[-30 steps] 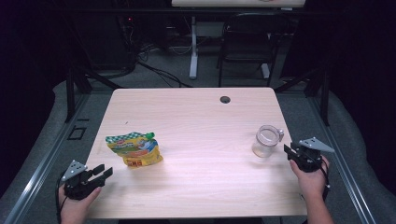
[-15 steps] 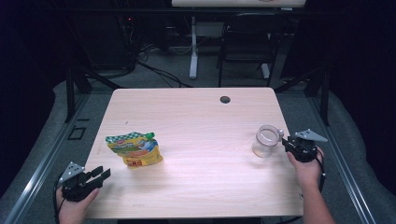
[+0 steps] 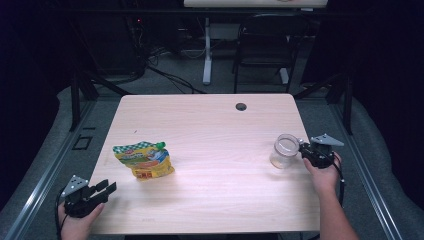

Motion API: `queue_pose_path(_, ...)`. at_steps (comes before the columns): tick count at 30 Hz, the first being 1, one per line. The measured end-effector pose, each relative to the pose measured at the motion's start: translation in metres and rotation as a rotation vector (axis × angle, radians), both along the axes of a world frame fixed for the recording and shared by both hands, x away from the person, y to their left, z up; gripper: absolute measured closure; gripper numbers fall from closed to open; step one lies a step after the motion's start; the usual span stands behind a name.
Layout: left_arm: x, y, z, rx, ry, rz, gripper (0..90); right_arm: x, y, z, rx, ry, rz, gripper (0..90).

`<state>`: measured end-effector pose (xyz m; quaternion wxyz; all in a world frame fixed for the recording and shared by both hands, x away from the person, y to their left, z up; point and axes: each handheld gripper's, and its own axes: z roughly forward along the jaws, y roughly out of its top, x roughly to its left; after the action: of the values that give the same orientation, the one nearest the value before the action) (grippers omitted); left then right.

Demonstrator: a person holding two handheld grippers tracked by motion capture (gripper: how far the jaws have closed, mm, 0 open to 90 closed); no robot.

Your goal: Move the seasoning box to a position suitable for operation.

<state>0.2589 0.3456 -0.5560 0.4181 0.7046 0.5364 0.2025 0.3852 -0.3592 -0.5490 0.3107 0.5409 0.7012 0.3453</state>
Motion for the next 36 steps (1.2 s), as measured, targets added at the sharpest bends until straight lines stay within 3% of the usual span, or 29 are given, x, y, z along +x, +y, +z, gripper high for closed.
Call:
queue_pose_path(14,-0.005,0.005,-0.002,0.015,0.022,0.036,62.0,0.01,0.0,-0.001,0.025,0.011,0.039,85.8)
queue_pose_path(21,-0.005,0.005,-0.001,0.012,0.02,0.046,62.2,0.006,0.004,0.0,-0.006,0.013,-0.009,86.4)
queue_pose_path(36,-0.004,0.002,0.0,0.006,0.006,0.032,62.7,-0.005,0.01,0.003,0.019,0.006,-0.042,86.5)
